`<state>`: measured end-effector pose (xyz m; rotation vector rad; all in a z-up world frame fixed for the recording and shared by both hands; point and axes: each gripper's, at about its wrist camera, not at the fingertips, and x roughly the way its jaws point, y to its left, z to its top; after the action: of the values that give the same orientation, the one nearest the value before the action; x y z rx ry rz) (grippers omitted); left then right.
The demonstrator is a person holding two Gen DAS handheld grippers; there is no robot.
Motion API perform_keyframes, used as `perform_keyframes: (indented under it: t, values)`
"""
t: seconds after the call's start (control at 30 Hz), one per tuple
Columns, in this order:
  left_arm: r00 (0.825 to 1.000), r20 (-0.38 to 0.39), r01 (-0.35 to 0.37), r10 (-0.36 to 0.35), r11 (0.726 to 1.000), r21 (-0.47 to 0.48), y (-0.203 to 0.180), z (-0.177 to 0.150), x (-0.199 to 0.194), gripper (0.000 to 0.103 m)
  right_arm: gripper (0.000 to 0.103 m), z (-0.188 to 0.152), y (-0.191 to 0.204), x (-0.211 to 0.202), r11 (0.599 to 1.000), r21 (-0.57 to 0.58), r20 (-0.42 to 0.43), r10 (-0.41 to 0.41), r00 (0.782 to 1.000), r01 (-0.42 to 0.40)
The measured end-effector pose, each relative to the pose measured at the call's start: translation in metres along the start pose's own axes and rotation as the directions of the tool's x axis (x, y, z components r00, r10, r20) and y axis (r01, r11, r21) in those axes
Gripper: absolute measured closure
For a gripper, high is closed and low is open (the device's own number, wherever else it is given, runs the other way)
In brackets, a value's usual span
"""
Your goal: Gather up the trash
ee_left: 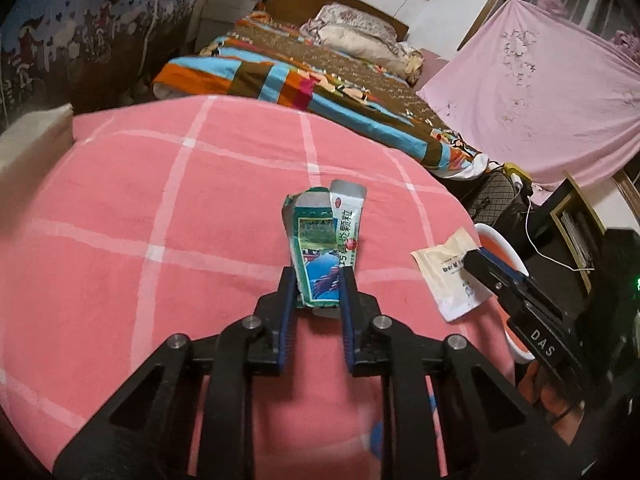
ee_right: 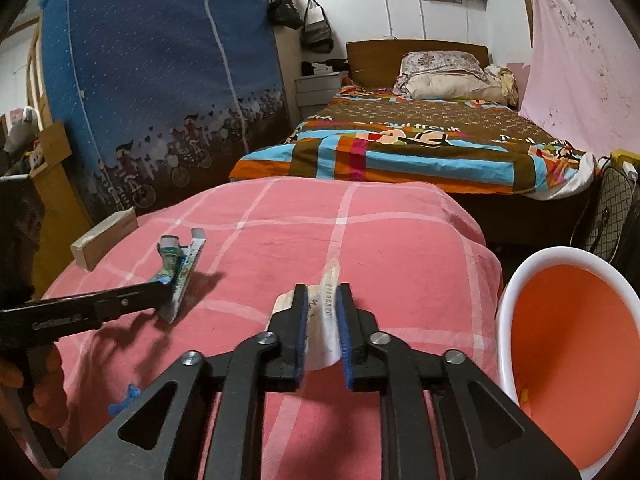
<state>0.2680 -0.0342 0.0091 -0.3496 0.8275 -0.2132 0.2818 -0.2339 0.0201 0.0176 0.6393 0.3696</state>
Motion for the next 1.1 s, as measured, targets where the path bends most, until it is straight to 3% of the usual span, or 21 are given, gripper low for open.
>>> perform_keyframes:
  t: [0.1, 0.3, 0.43, 0.63, 0.77, 1.1]
  values:
    - [1.000, 0.004, 0.000, -0.001, 1.000, 0.008, 0.003, -0.005, -0.007, 0.102, 0.058, 0.000, 0.002, 0.003, 1.000, -0.005, -0.016, 0.025, 1.000, -0.025]
    - [1.000, 0.004, -0.004, 0.004, 0.998, 0.070, 0.002, -0.011, -0.018, 0.101, 0.054, -0.001, 0.010, 0.013, 0.999, -0.038, -0.063, 0.015, 0.998, -0.018]
    - [0.999, -0.031, 0.032, -0.030, 0.998, 0.055, 0.007, -0.010, -0.014, 0.101, 0.040, -0.003, 0.019, 0.019, 0.996, -0.084, -0.101, -0.007, 0.995, -0.002]
    - [0.998, -0.043, 0.042, -0.040, 0.999, 0.033, 0.015, -0.011, -0.009, 0.099, 0.040, -0.007, 0.022, 0.025, 0.994, -0.105, -0.132, -0.040, 0.990, 0.026]
    - [0.999, -0.005, 0.055, -0.054, 0.998, 0.033, 0.016, -0.012, -0.017, 0.102, 0.041, -0.007, 0.019, 0.026, 0.995, -0.097, -0.141, -0.037, 0.989, 0.023]
    - [0.992, 0.097, 0.075, -0.079, 0.996, 0.048, 0.020, -0.017, -0.043, 0.102, 0.064, -0.007, 0.026, 0.018, 0.992, -0.125, -0.100, -0.034, 0.994, 0.022]
